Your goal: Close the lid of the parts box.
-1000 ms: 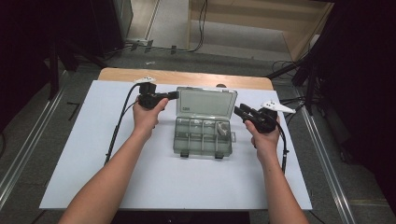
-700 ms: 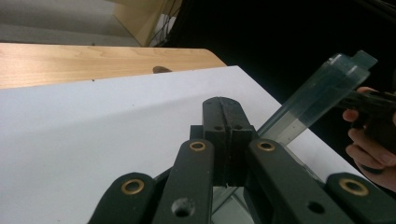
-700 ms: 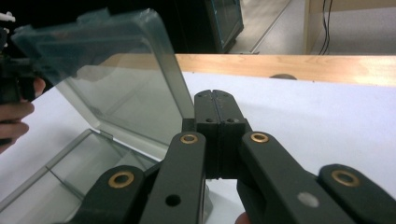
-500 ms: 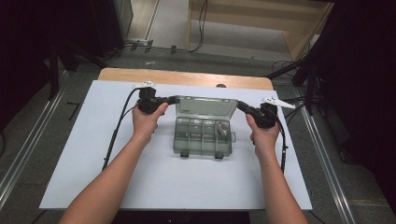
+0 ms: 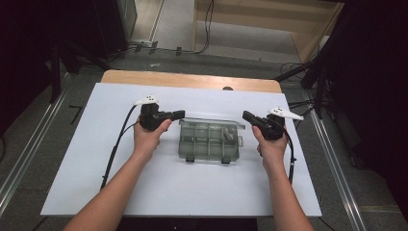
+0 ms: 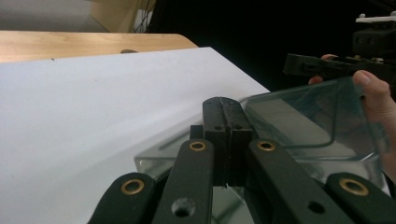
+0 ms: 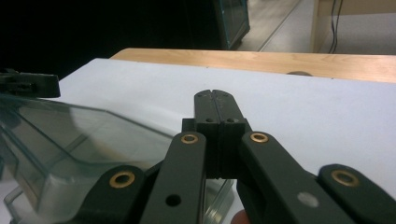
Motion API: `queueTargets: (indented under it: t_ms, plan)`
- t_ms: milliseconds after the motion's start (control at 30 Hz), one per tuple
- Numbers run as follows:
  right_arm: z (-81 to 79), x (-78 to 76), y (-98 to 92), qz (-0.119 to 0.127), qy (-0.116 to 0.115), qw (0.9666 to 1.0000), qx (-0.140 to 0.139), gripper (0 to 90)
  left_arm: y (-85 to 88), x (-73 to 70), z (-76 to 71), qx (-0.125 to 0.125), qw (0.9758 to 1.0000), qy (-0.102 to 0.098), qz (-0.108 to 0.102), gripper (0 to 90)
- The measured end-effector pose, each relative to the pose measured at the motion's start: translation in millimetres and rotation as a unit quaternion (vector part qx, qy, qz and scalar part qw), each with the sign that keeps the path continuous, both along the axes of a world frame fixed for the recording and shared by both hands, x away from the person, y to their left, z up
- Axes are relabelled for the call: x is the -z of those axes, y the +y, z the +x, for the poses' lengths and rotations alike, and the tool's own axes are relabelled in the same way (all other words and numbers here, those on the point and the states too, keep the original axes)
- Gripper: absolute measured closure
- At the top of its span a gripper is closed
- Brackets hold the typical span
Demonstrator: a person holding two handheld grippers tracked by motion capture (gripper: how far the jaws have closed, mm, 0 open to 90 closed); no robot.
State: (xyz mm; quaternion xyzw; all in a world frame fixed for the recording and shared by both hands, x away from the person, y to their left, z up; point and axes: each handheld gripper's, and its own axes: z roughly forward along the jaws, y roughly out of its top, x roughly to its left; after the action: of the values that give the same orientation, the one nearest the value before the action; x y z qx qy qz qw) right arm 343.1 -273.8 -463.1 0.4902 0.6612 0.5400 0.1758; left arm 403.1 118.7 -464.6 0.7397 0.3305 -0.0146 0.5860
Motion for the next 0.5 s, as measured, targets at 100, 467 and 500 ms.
queueTargets:
  t_ms: [100,467,500]
  plan:
    - [-10.3,3.9,5.4,-0.022,-0.021,0.9995,-0.010,87.7,0.8,2.7,-12.3,0.000,0.9999,-0.005,0.012,89.4]
    - [-38.3,21.2,16.7,-0.051,-0.015,0.9985,-0.016,87.8,-3.4,17.3,-51.5,-0.002,0.9996,-0.011,0.026,89.4]
    - [-41.3,22.6,16.6,-0.051,-0.014,0.9985,-0.016,87.8,-3.6,18.6,-53.3,-0.002,0.9995,-0.012,0.028,89.4]
